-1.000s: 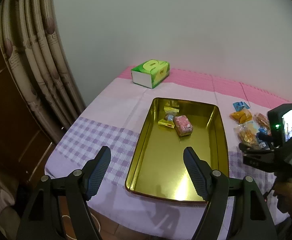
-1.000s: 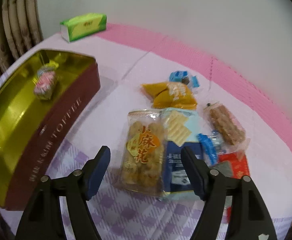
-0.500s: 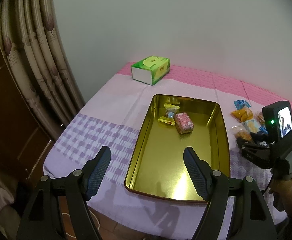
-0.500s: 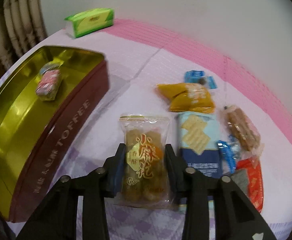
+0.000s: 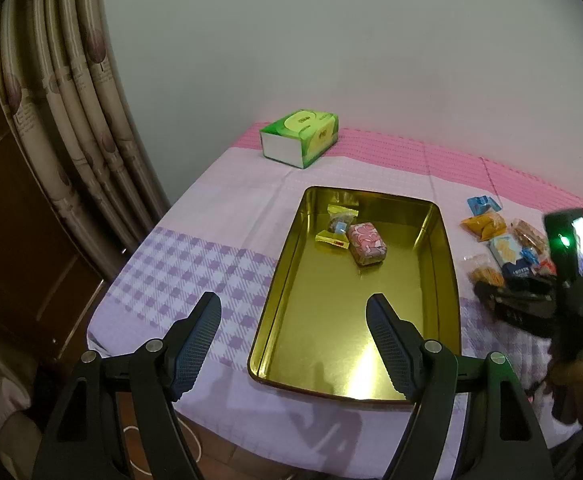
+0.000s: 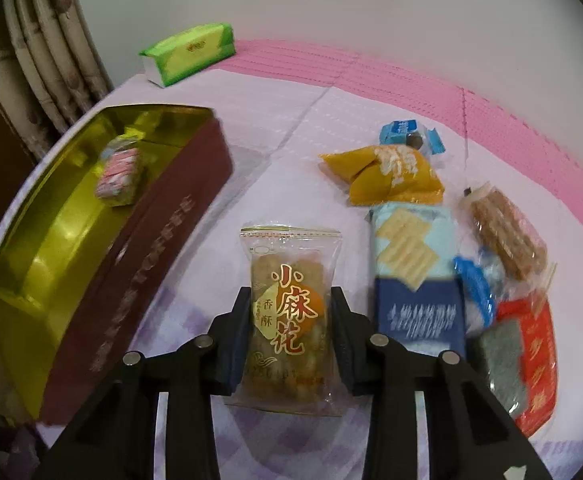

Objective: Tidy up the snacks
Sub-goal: 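Grasp the blue soda cracker pack with the left gripper while the right gripper holds the pastry bag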

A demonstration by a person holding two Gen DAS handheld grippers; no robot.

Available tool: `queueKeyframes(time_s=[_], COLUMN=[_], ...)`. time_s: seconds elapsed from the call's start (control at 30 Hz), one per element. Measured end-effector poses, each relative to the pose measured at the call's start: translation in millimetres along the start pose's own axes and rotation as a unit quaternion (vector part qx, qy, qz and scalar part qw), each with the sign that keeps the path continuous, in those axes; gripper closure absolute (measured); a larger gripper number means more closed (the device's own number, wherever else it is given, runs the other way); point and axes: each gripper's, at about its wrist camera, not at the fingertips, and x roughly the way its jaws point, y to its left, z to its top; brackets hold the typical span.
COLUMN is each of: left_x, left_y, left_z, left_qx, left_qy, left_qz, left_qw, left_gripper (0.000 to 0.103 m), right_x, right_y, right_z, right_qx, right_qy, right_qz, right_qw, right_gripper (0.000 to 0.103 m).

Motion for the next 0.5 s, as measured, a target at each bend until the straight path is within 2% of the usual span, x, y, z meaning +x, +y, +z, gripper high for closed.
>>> queueKeyframes(time_s=[0.13, 0.2, 0.33, 0.43, 0.5], left_x=[-4.3, -9.0, -19.8, -22.2, -22.4], left_y=[-2.6, -7.9, -26.1, -40.3, -52.1], left_z=[-1.6, -2.8, -8.1, -11.2, -11.9], left_qx=[0.01, 0.022, 0.063, 0.075, 0.085], left_qy=[-0.003, -0.008, -0.008, 0.016, 0.035], left_qz=[-0.017, -0.034, -0.096, -0.151, -0.173], left_qw=[0.9998, 0.9991, 0.9933, 0.9855, 0.9806], left_gripper=[0.028, 0.028, 0.028, 0.028, 0.028], right_x=[-34.3, -61.4, -99.7, -111.9, -116.9], right_y=[-9.8, -27.9, -83.6, -124.7, -149.9], right_z=[-34.3, -56.4, -102.4, -133.5, -153.6], right_qx=[0.034, 0.059, 0.113, 0.154, 0.171], right_qy=[-0.021, -0.036, -0.047, -0.045, -0.044], right_qz=[0.027, 0.024, -0.025, -0.058, -0.093], right_qw=[0.999, 0.997, 0.992, 0.985, 0.98], right_gripper=[0.069, 0.069, 0.069, 0.069, 0.069])
